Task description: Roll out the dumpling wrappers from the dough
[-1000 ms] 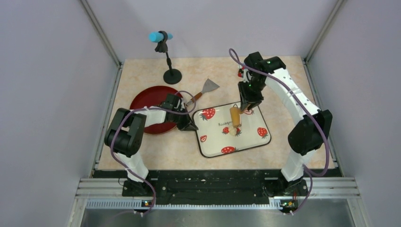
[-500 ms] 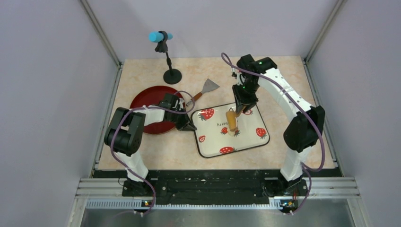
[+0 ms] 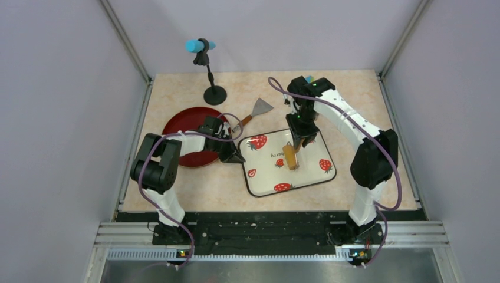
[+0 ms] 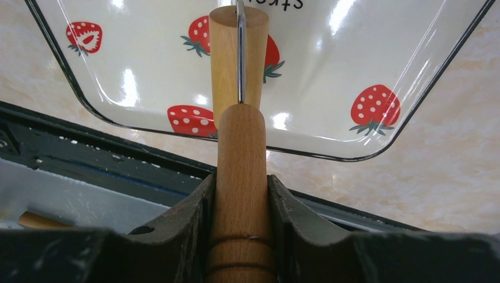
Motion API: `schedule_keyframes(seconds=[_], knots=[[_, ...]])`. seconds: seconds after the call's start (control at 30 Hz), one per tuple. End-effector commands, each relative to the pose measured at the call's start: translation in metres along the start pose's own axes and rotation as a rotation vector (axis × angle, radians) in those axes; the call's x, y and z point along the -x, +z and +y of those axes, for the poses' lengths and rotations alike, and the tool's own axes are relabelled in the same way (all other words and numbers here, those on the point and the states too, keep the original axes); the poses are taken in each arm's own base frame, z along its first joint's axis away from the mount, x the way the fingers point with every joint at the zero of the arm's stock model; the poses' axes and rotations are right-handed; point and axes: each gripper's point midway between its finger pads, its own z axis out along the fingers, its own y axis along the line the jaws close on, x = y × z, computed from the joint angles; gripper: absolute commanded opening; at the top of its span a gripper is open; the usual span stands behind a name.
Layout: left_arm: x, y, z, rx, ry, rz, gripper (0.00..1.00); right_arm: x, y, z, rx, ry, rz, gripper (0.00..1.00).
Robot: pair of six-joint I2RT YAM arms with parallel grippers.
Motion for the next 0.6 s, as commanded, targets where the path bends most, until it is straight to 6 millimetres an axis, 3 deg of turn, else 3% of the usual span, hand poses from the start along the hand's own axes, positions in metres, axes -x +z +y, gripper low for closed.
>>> schedule_keyframes(seconds=[0.0, 0.57], knots=[[-0.016, 0.008, 0.063, 0.23, -0.028, 0.033, 0.0, -0.001, 0.005, 0.003, -0.019, -0.036, -0.02, 0.0], [-0.017, 0.008, 0.062, 0.225, -0.03, 0.028, 0.0, -0.01, 0.026, 0.007, -0.03, -0.059, -0.007, 0.0]])
